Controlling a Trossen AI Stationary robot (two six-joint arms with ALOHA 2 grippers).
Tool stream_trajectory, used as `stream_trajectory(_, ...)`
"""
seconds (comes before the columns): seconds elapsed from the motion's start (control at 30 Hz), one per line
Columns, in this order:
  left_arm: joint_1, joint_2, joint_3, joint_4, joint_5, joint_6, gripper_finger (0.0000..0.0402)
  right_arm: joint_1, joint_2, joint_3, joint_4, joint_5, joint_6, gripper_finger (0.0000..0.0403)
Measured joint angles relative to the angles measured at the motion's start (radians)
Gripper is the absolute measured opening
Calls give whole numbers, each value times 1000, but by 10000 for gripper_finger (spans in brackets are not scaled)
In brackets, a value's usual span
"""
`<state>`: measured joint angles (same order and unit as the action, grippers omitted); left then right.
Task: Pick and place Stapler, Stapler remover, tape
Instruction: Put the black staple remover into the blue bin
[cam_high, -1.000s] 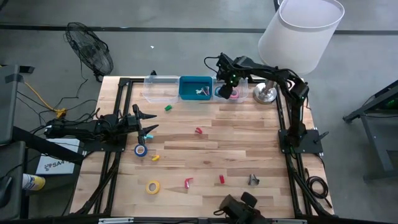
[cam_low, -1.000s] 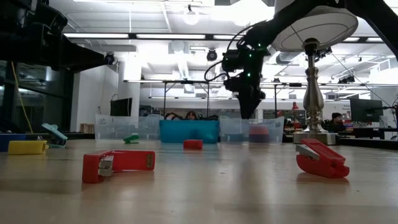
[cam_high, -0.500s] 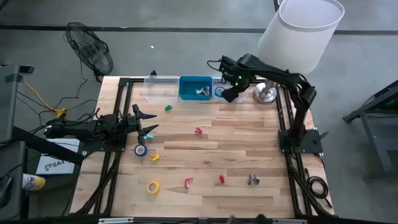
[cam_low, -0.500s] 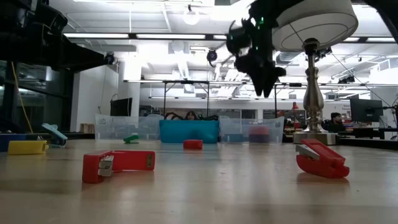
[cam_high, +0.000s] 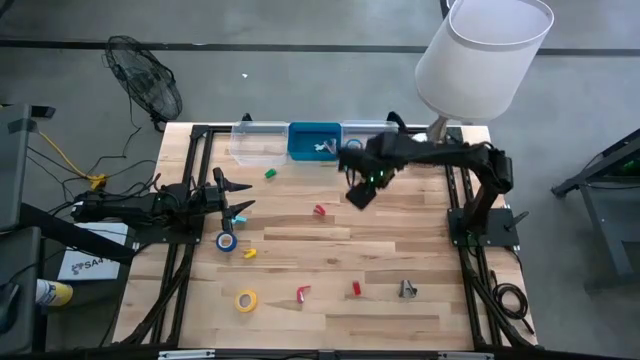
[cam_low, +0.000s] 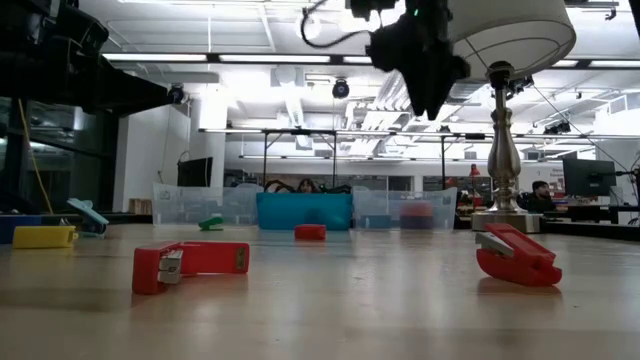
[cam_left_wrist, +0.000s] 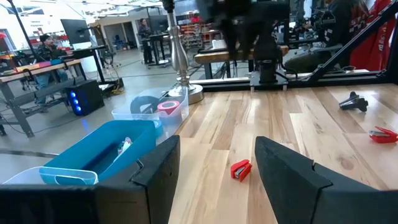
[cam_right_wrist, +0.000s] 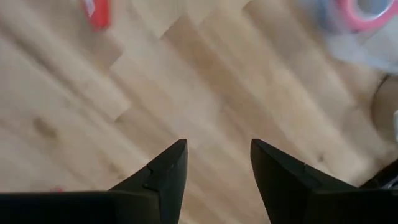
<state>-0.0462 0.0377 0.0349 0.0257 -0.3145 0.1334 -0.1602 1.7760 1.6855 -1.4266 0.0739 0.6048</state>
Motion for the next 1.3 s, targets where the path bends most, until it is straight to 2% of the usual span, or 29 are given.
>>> stream_trajectory(0.2,0,0,0,0,0,0,205,156,0,-1,-60,40,196,169)
stream_trajectory(0.3,0,0,0,0,0,0,205,218,-10,-46,-57,28,286,169)
stream_trajectory(0.6,0,0,0,0,0,0,205,363,-100,-378,59,-121,576,170)
stream_trajectory(0.8,0,0,0,0,0,0,205,410,-196,-532,106,-178,731,186)
stream_trajectory(0.9,0,0,0,0,0,0,205,424,-248,-612,181,-238,793,208)
stream_trajectory(1.1,0,0,0,0,0,0,205,462,-320,-773,458,-344,928,266)
stream_trajectory(1.3,0,0,0,0,0,0,205,526,-327,-886,627,-435,1084,281)
